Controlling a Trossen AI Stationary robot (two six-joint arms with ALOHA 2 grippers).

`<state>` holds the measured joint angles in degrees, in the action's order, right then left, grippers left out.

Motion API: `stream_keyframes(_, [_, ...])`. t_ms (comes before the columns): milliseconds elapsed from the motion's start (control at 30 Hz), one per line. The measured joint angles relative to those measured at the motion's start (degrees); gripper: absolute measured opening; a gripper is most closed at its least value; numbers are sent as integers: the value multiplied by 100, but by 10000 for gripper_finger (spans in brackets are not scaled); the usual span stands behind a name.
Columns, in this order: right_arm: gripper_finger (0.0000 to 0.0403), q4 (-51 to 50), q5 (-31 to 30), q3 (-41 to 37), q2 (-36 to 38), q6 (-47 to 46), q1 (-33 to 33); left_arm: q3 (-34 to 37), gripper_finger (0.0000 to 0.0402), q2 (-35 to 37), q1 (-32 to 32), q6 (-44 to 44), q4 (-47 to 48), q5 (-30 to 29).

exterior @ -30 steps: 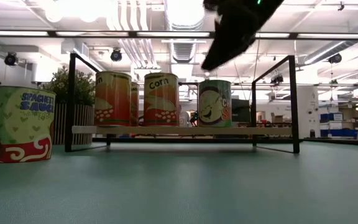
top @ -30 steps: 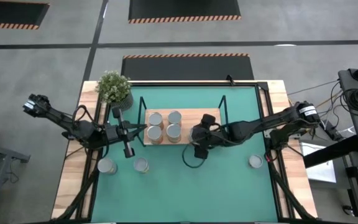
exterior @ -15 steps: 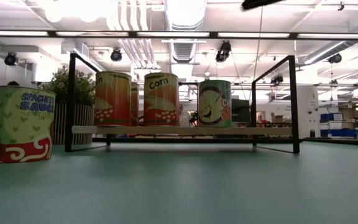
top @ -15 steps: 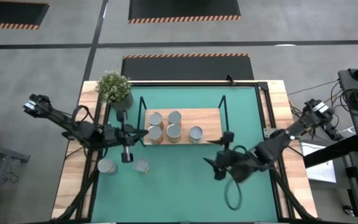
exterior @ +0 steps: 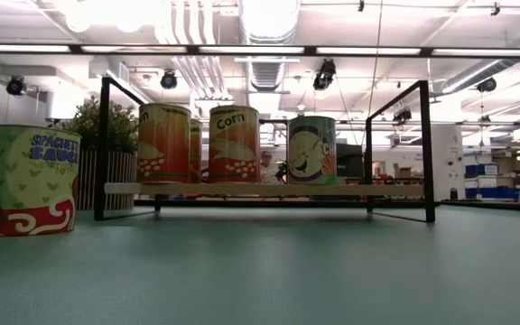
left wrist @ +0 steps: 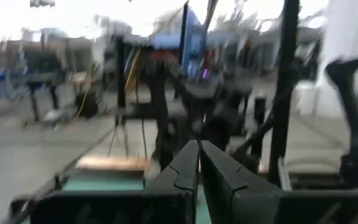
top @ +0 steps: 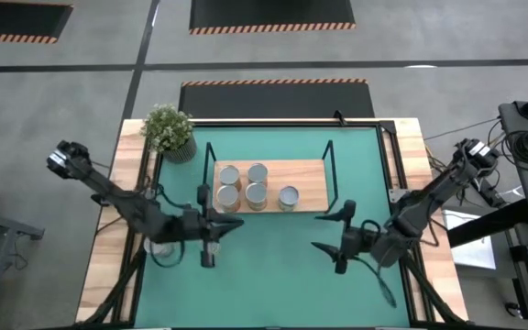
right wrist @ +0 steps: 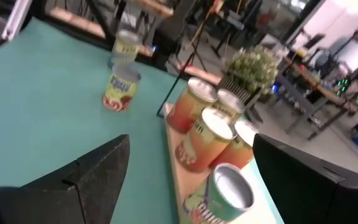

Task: Pick and place cans onto a shelf
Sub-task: Put the canned spaghetti sauce on the shelf

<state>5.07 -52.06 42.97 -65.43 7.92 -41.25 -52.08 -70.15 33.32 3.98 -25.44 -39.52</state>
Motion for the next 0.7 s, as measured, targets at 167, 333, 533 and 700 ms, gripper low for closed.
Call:
stream_keyframes(167, [327,250,3,-243,559,363,0,-1545,0,-631,119,-1875,3353,-414])
stream_keyframes(333, [327,177,410,-265,1122,490,-13,-3171,0,-1494,68,-4670,7875,668])
stream_keyframes(533, [327,119,1205,-291,1347,511,-13,-4034,0,-2566,402,-5598,10409,1948])
stream_keyframes(700, [327,113,1205,-291,1359,636,-13,-3997,0,-2985,584,-5352,10459,2347])
